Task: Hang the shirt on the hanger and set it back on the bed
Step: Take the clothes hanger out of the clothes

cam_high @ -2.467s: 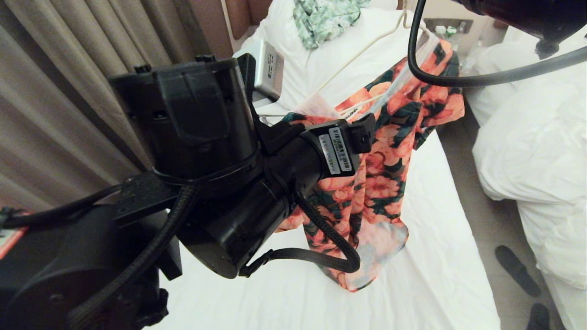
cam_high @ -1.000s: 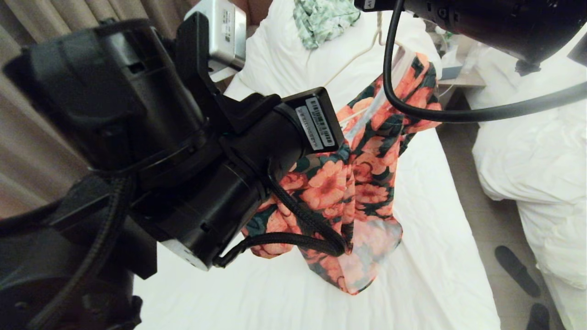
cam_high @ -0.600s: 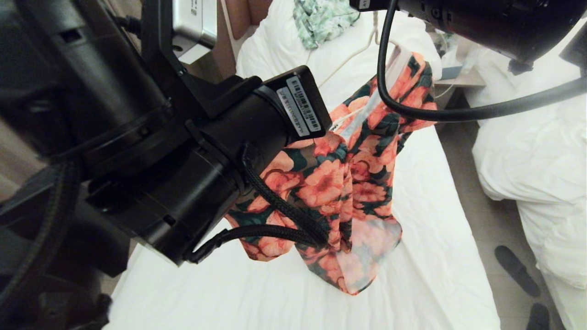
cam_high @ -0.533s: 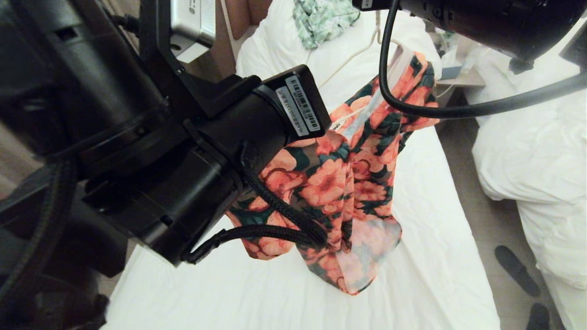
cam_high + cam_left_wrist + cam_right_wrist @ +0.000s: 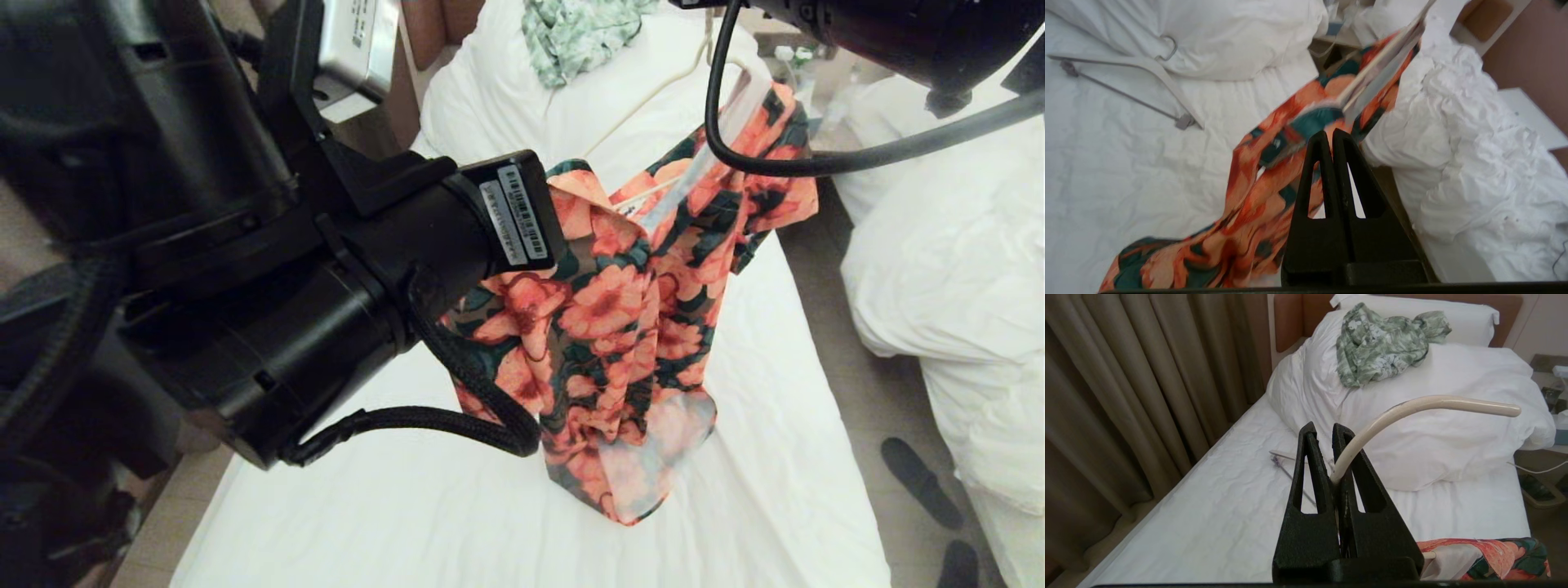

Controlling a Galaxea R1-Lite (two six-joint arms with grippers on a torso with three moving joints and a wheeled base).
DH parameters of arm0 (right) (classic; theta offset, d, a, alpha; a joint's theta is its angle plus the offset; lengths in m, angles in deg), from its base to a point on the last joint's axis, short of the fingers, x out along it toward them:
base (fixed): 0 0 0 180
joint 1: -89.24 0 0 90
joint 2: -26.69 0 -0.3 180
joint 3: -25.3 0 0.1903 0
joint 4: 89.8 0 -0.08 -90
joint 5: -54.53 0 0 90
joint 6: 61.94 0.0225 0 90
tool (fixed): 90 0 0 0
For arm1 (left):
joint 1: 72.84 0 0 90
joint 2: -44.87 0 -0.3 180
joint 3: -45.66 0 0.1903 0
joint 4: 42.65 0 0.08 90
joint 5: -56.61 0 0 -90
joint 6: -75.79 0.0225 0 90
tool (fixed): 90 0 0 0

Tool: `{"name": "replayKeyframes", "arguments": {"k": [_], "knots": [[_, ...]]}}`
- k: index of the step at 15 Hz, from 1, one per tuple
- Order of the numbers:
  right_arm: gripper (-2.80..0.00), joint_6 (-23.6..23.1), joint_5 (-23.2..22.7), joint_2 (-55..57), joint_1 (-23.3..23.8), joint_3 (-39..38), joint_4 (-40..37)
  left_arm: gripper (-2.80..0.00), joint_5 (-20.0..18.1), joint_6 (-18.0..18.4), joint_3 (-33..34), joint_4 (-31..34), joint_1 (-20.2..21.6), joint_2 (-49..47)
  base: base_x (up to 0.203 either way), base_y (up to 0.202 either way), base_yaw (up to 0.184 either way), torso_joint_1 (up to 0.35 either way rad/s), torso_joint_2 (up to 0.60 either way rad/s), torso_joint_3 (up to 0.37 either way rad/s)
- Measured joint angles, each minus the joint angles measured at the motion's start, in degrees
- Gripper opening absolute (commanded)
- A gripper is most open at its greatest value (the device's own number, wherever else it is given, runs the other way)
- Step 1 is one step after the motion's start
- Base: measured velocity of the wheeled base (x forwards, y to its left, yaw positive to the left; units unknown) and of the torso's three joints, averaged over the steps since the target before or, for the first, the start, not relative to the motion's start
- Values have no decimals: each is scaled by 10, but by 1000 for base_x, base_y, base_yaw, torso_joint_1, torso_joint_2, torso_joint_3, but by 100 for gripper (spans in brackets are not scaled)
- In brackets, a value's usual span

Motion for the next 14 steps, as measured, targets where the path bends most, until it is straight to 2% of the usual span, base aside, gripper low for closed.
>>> {"name": "replayKeyframes", "arguments": {"k": [9, 14], "knots": [[-280, 1, 0, -3, 0, 2, 1, -280, 0, -1, 4, 1, 5, -28, 0, 0, 0, 0, 0, 0], [-280, 2, 1, -4, -8, -4, 2, -280, -1, -1, -9, 0, 39, -37, 0, 0, 0, 0, 0, 0]]}}
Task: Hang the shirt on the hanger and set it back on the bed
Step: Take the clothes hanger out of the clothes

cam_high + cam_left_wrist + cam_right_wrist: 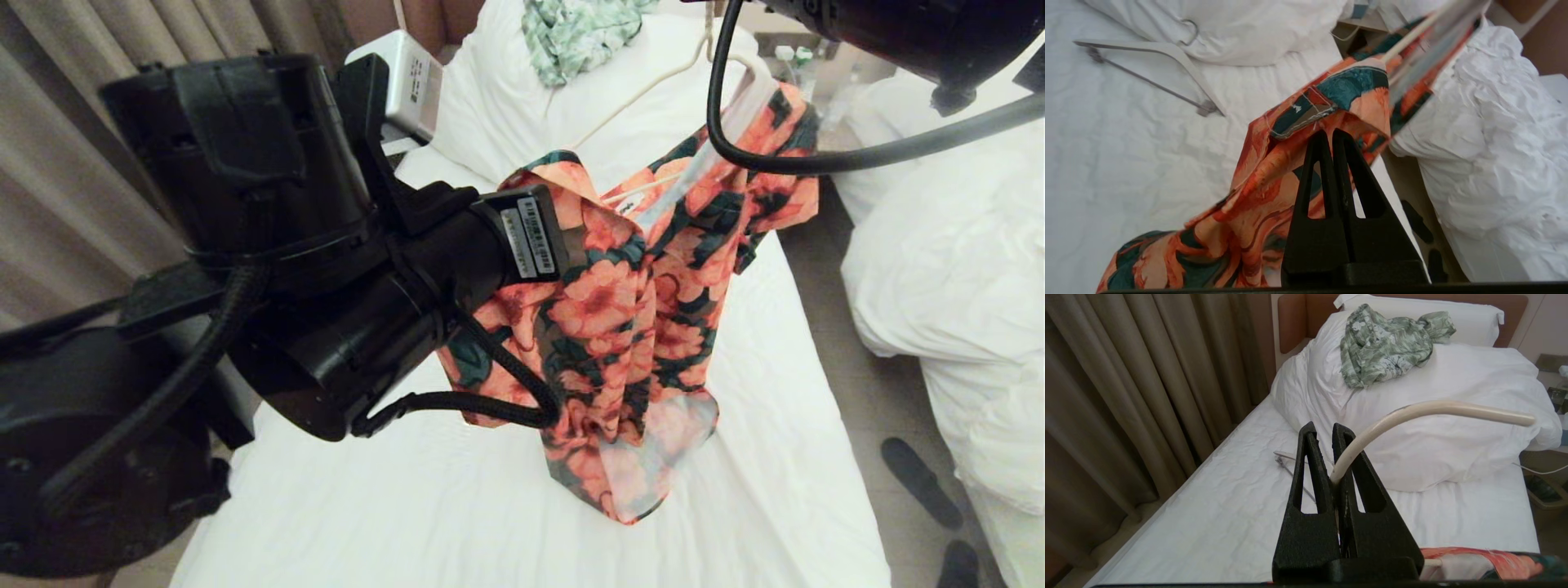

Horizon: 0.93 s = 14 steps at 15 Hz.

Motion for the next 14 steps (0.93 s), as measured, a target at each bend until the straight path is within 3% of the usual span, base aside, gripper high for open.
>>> {"name": "replayKeyframes", "arguments": {"k": [14], "knots": [[-280, -1, 4, 11, -40, -15, 1, -280, -4, 0, 4, 0, -10, 23, 0, 0, 0, 0, 0, 0]]}}
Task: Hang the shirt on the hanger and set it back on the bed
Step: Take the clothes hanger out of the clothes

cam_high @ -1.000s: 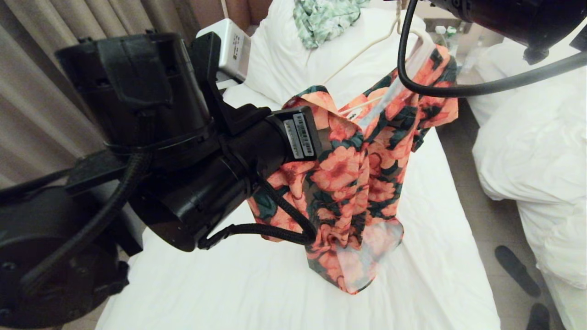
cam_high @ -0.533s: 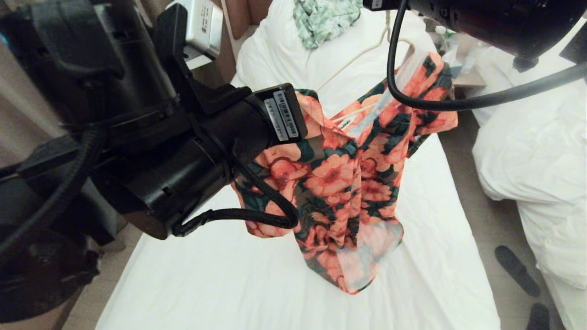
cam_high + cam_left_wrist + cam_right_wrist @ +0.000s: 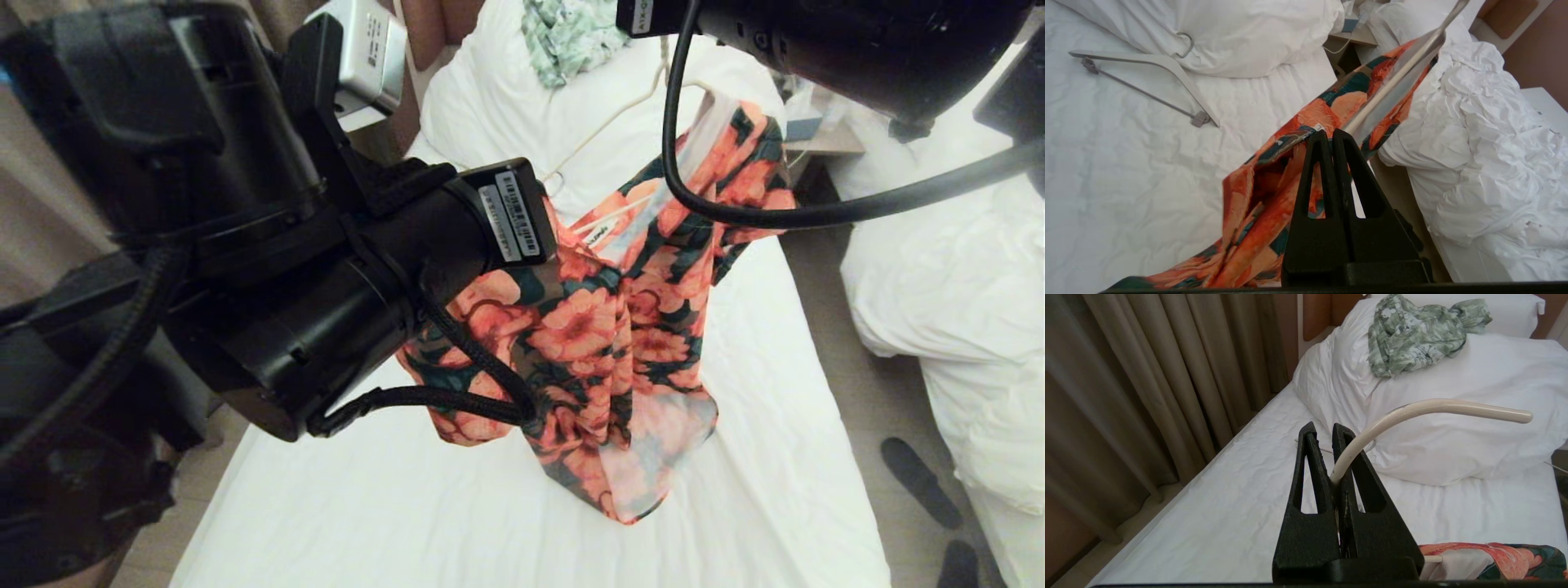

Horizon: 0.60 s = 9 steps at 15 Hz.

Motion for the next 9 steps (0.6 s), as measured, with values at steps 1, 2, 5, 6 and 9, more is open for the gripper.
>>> {"name": "replayKeyframes", "arguments": {"k": [1, 2, 5, 6, 9], "knots": [[-280, 0, 0, 4, -1, 1, 0, -280, 0, 0, 0, 0, -4, 0, 0, 0, 0, 0, 0, 0], [-280, -1, 0, 8, -1, 3, 0, -280, 0, 0, 1, 0, -7, 2, 0, 0, 0, 0, 0, 0], [-280, -2, 0, 18, 7, 24, 2, -280, 1, 0, 5, 0, -31, 15, 0, 0, 0, 0, 0, 0], [-280, -2, -1, 19, 11, 30, 3, -280, 1, 1, 7, 2, -42, 24, 0, 0, 0, 0, 0, 0], [-280, 2, -2, 21, 21, 38, 43, -280, 2, -1, 11, 40, -73, 46, 0, 0, 0, 0, 0, 0]]}}
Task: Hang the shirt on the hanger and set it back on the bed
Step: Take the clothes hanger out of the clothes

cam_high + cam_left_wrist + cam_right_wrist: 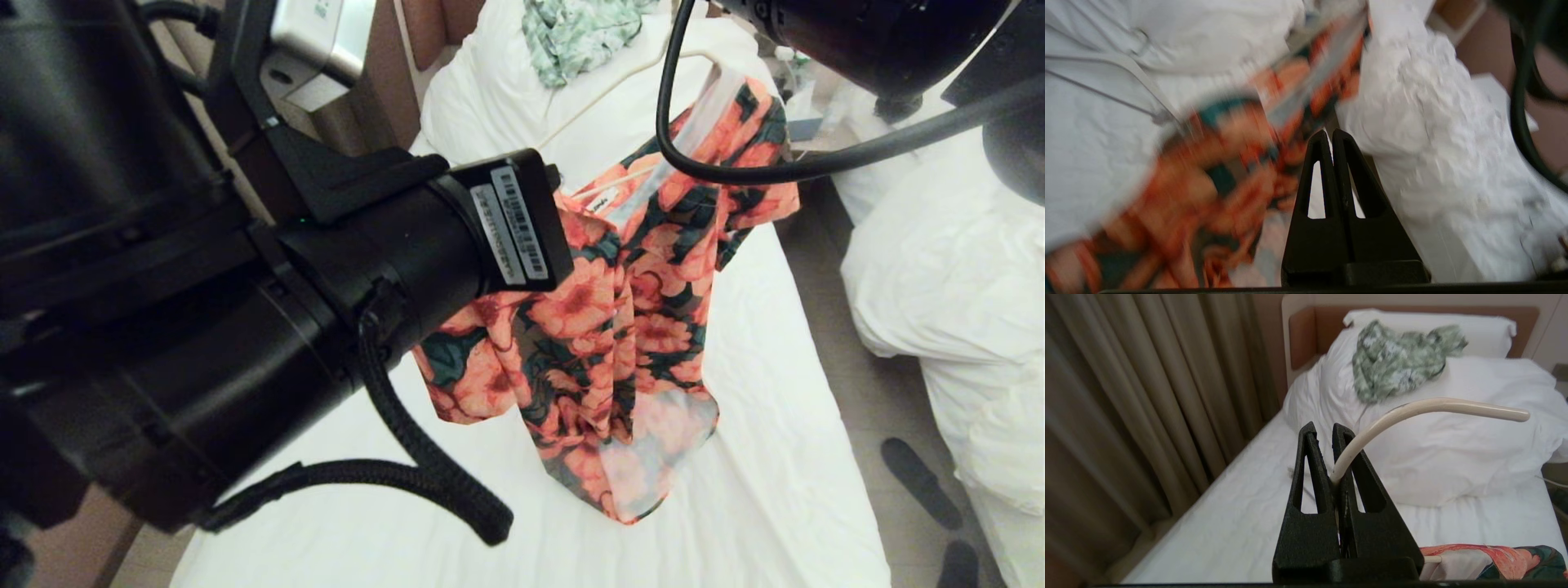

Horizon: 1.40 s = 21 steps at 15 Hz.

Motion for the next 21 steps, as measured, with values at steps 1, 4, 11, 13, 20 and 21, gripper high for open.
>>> {"name": "replayKeyframes", "arguments": {"k": [1, 4, 11, 13, 20, 21], "knots": [[-280, 2, 1, 3, 1, 0, 11, -280, -1, -1, 2, 7, -8, 0, 0, 0, 0, 0, 0, 0], [-280, 22, 13, 17, -11, 0, 16, -280, -1, -18, 17, -7, -30, -28, 0, 0, 0, 0, 0, 0], [-280, 52, 31, 31, -52, -2, 12, -280, 10, 21, 17, -184, -28, -162, 0, 0, 0, 0, 0, 0], [-280, 63, 31, 33, -53, -2, 12, -280, 8, 40, -18, -185, -2, -184, 0, 0, 0, 0, 0, 0], [-280, 67, 28, 23, -51, 0, 7, -280, 1, 113, -128, -228, 75, -251, 0, 0, 0, 0, 0, 0], [-280, 67, 27, 21, -51, 0, 4, -280, -4, 114, -131, -231, 77, -256, 0, 0, 0, 0, 0, 0]]}}
